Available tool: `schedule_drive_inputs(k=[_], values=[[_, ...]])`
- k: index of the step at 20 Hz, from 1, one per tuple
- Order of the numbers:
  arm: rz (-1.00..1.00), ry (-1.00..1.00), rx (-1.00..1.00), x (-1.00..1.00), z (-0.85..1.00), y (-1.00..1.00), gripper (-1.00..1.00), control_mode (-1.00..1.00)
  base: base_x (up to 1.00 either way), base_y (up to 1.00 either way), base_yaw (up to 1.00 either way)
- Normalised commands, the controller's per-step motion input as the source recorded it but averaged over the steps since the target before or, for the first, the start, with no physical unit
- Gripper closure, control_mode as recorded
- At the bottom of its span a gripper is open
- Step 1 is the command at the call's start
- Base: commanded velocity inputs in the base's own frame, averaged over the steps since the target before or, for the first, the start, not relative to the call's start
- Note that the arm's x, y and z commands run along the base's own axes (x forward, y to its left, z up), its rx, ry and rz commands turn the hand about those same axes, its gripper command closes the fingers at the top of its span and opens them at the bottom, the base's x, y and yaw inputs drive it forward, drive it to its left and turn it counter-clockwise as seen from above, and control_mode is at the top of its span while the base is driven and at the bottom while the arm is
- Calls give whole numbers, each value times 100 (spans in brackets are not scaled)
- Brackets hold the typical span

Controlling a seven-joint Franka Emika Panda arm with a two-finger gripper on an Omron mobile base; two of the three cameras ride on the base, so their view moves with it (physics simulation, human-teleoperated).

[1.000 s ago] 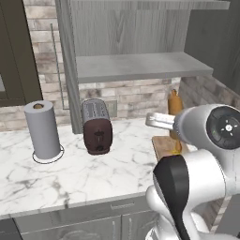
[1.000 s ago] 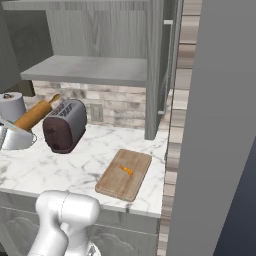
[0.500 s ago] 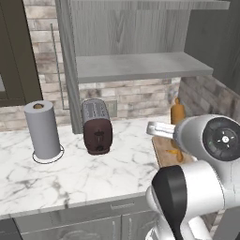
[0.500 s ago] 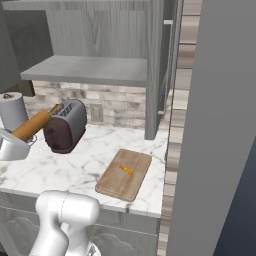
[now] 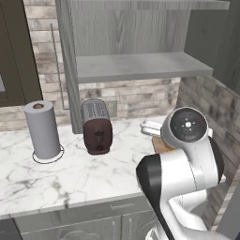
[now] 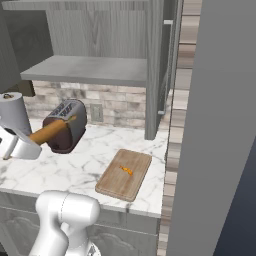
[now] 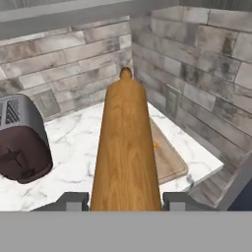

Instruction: Open the cabinet, retrieve the rolling pin, and place it next to the meat on the cutting board to prepare for tenderizing.

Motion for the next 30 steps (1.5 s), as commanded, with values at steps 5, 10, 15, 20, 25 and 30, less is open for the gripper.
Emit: schedule_drive_inputs(k=[5, 10, 15, 20, 25, 30], values=[[-16, 4, 1, 28, -28, -27, 100, -100, 0, 0, 0], [-14, 6, 2, 3, -25, -40, 100, -100, 0, 0, 0], [-15, 6, 9, 0, -19, -51, 100, -100, 0, 0, 0], [-16, 8, 8, 0, -27, -43, 100, -100, 0, 0, 0], [-20, 9, 6, 0, -30, -23, 100, -100, 0, 0, 0], [-16, 6, 0, 1, -34, -1, 100, -100, 0, 0, 0]])
